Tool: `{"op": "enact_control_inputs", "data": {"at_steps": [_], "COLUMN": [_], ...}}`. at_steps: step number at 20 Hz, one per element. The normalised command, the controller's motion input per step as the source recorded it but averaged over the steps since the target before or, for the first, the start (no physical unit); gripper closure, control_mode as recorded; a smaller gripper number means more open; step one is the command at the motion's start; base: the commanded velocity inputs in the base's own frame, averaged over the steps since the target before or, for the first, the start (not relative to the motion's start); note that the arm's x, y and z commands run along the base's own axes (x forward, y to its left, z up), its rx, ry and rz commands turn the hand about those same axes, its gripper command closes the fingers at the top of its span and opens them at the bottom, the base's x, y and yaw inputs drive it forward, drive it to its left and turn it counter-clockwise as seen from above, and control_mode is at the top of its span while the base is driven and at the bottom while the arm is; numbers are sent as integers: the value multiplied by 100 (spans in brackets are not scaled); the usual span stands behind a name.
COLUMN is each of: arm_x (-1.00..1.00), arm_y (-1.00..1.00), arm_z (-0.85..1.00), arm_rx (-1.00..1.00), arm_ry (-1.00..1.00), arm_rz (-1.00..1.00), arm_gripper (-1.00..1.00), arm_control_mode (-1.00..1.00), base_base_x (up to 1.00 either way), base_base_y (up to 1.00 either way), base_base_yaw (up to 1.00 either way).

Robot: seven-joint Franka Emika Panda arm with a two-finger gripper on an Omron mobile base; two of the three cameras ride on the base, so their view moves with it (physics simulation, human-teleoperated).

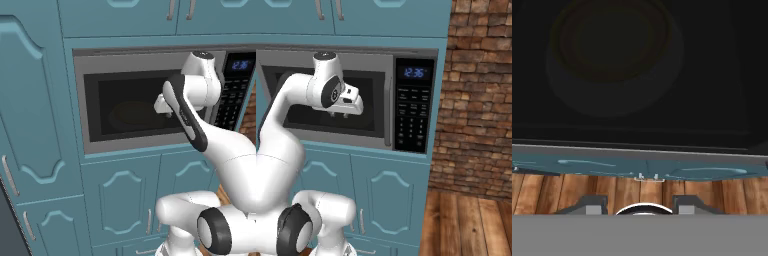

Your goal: Pick the potato from the counter and place it in the microwave. Then turn on the microwave.

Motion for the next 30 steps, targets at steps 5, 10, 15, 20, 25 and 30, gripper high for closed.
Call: {"op": "enact_control_inputs", "data": {"at_steps": [5,10,15,20,25,30], "arm_x": [-11,-21,-19,-17,-13,-8], "arm_y": [0,-6,-16,-23,-24,-27], "arm_z": [0,0,0,2,9,12], "arm_rx": [0,0,0,1,0,0], "arm_ry": [-6,-17,-21,-24,-17,-11], "arm_rz": [0,0,0,0,0,-1], "arm_gripper": [-100,-100,-100,-100,-100,-100], "arm_control_mode": [-100,-100,-100,-100,-100,-100], "base_base_x": [0,0,0,0,0,0], "base_base_y": [0,0,0,0,0,0], "base_base_yaw": [0,0,0,0,0,0]}}
